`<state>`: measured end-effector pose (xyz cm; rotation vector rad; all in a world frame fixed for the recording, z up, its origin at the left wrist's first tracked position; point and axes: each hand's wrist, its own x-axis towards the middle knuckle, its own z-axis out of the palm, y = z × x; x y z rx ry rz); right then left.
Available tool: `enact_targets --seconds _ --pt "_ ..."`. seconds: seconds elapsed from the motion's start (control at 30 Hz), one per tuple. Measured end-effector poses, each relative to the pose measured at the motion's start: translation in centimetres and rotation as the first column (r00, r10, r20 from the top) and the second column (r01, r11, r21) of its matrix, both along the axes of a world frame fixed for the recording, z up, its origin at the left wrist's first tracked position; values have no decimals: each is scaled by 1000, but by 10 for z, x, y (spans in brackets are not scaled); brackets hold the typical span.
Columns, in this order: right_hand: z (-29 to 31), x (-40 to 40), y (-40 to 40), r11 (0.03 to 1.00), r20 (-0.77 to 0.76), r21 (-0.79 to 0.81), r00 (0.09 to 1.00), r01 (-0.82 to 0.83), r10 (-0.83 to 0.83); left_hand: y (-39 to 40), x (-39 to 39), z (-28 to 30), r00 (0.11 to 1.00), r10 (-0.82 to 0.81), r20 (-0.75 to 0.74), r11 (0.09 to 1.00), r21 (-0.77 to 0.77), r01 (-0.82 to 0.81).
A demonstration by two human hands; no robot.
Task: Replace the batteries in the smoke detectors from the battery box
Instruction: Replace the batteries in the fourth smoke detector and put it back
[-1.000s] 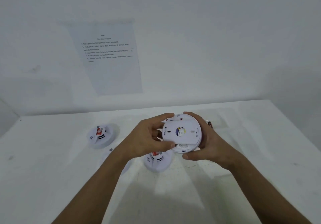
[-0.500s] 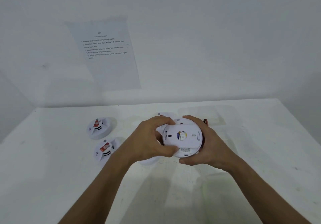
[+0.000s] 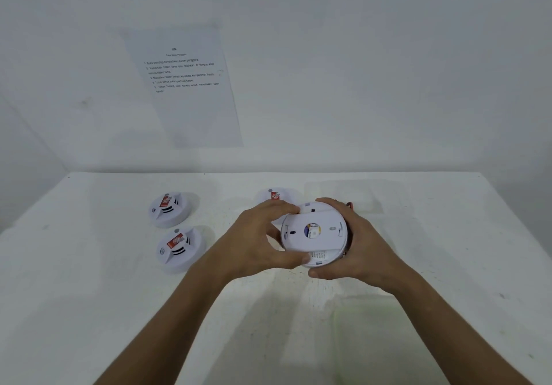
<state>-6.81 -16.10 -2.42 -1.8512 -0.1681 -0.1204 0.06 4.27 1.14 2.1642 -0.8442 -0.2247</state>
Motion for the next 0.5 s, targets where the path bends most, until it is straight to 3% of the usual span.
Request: enact_targets --seconds 0.3,0.4,0.5 --pt "-5 6 0 999 -7 -9 999 -37 37 -3 8 -5 987 -25 159 1000 19 22" --pt "-8 9 -2 1000 -8 8 1000 -21 21 -5 5 -7 978 -5 211 996 -82 23" --pt "-10 7 -12 1000 -4 22 1000 22 -22 1 3 -16 963 130 236 976 -199 -83"
